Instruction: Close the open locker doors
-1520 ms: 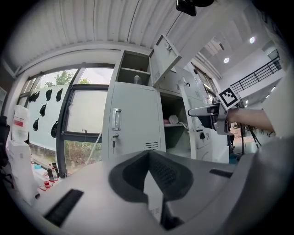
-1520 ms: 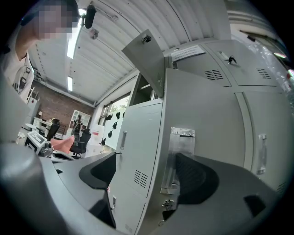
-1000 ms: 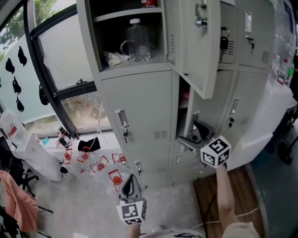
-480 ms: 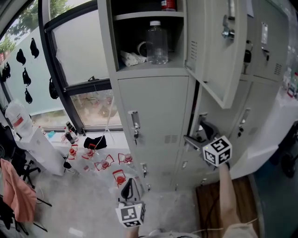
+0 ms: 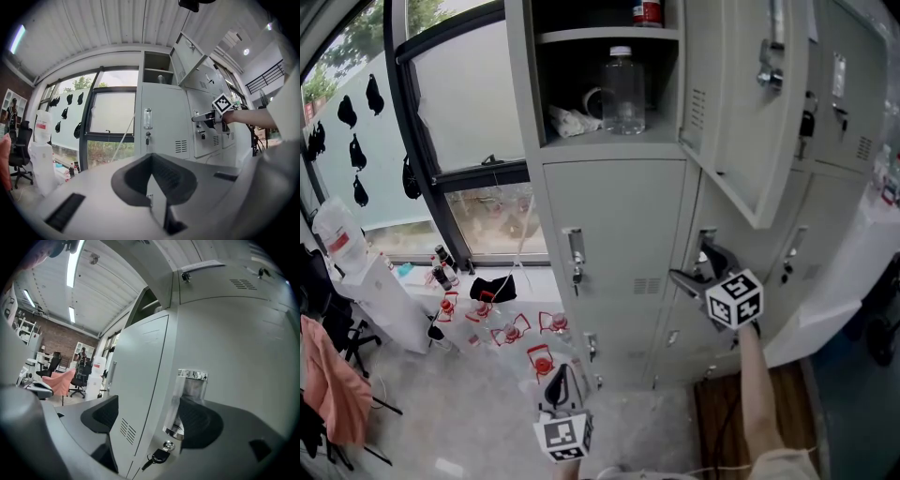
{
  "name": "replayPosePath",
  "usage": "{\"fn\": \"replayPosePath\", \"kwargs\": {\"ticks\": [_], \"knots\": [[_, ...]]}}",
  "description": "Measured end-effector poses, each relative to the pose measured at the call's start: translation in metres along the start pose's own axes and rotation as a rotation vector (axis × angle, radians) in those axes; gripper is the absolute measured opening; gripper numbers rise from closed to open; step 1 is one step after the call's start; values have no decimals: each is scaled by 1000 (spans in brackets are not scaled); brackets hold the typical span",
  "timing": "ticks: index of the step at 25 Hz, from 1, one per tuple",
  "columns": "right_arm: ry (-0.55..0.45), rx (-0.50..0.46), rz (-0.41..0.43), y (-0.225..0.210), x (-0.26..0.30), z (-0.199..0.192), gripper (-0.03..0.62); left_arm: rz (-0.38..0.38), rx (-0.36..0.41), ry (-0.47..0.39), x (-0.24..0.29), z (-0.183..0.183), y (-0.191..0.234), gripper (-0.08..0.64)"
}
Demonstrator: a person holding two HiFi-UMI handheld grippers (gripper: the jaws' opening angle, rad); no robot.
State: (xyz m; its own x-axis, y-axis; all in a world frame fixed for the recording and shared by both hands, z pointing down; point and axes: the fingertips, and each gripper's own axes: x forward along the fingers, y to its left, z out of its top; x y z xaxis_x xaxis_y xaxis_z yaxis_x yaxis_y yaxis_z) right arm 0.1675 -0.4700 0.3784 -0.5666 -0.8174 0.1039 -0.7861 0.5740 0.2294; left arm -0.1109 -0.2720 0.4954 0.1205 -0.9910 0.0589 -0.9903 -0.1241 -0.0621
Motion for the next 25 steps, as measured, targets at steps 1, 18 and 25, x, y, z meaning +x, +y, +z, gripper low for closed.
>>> {"fn": "replayPosePath", "kwargs": {"ticks": [1,18,25], "knots": [[-2,1,0,-1,2,0,385,1,-2,0,0,0,0,5],[10,27,-57,-11,15,-6,385,26,-15,-22,-9,8,12,5],[-89,-37,-70,6,-24,36,385,34,-46,-65,-17,31,18,5]]}}
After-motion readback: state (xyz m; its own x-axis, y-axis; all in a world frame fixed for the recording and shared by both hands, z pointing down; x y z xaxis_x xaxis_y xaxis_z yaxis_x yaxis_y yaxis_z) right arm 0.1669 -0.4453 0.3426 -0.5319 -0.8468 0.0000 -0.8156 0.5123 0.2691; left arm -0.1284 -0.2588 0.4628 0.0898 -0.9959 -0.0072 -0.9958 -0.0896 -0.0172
